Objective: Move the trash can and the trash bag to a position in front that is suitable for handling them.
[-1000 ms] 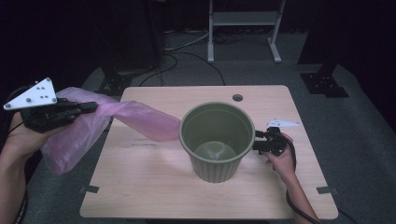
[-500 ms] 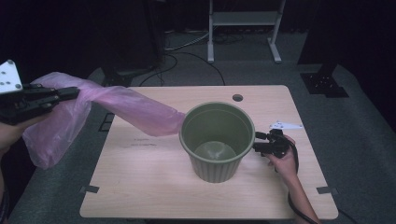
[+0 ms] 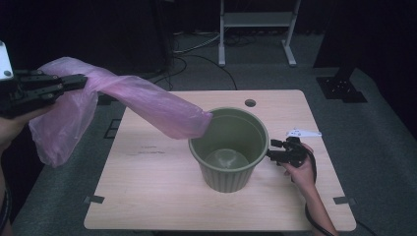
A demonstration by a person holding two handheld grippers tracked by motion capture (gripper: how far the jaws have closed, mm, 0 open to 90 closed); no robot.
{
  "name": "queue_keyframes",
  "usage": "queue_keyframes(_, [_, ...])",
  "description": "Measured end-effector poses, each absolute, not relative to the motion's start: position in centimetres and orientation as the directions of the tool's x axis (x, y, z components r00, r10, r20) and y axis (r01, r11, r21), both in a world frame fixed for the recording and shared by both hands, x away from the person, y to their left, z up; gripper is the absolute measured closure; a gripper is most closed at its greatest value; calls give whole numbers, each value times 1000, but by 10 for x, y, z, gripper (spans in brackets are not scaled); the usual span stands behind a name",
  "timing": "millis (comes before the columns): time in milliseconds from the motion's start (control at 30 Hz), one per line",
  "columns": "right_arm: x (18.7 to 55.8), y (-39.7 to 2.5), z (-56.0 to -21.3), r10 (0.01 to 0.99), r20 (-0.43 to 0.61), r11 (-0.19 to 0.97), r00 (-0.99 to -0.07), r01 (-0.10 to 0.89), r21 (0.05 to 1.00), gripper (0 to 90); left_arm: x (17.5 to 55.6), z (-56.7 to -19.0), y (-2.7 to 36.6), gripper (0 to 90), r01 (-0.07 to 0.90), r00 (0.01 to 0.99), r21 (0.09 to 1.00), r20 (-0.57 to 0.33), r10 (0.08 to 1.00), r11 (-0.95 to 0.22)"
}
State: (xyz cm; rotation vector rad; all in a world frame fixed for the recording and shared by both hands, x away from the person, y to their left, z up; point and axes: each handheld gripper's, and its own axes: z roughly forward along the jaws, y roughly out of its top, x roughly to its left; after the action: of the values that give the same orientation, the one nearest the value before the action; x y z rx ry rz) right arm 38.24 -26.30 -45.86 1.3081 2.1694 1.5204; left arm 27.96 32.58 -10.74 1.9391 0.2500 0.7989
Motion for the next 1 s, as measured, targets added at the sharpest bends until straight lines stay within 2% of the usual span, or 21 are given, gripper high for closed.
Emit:
queue_keyframes(467, [372, -287, -459, 754, 322, 58, -573, 546, 836, 240, 287, -85, 278, 899, -227, 794, 842, 451, 408, -489])
queue_keyframes(767, [365, -304, -459, 764, 332, 31, -553, 545, 838, 240, 304, -93, 246, 899, -229, 831, 834, 436, 346, -502])
queue_keyframes(1000, [361, -312, -460, 768, 338, 15, -544, 542, 840, 240, 319, -110, 220, 899, -209, 856, 806, 424, 294, -554])
